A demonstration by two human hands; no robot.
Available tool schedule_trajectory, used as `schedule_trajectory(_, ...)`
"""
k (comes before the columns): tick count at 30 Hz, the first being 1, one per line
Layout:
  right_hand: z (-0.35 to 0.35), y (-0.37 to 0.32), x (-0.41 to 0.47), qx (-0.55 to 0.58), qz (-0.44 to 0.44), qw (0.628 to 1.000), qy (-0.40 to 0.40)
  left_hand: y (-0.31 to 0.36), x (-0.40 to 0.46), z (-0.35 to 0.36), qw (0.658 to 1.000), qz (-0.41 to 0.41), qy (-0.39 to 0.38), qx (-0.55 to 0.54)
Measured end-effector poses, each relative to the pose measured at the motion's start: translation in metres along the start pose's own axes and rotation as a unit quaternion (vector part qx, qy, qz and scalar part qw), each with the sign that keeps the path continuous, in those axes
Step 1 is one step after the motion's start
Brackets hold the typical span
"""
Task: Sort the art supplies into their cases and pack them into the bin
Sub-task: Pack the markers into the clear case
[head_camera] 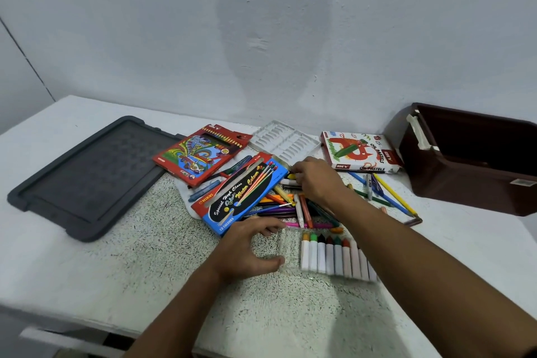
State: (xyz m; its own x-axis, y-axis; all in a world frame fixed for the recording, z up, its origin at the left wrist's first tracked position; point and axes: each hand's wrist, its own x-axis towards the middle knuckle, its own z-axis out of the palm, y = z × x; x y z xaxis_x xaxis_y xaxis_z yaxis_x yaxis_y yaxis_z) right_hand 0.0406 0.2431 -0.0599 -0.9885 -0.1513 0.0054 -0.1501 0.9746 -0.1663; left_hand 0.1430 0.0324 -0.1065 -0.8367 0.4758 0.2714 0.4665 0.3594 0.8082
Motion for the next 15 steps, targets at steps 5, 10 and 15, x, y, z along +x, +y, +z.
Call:
schedule_trajectory(5, 0.002, 0.004, -0.001, 0.009, 0.012, 1.0, 0.016, 0.002, 0.0, -0.001, 1.0, -0.002, -0.011, -0.005)
schedule_trajectory(10, -0.005, 0.003, -0.01, 0.041, 0.028, 0.998, 0.03, 0.003, -0.001, -0.003, 1.0, -0.008, -0.024, -0.001)
schedule_trajectory(15, -0.034, 0.006, -0.032, 0.261, 0.091, 0.96, 0.052, 0.004, 0.001, -0.004, 0.998, 0.025, -0.054, 0.014)
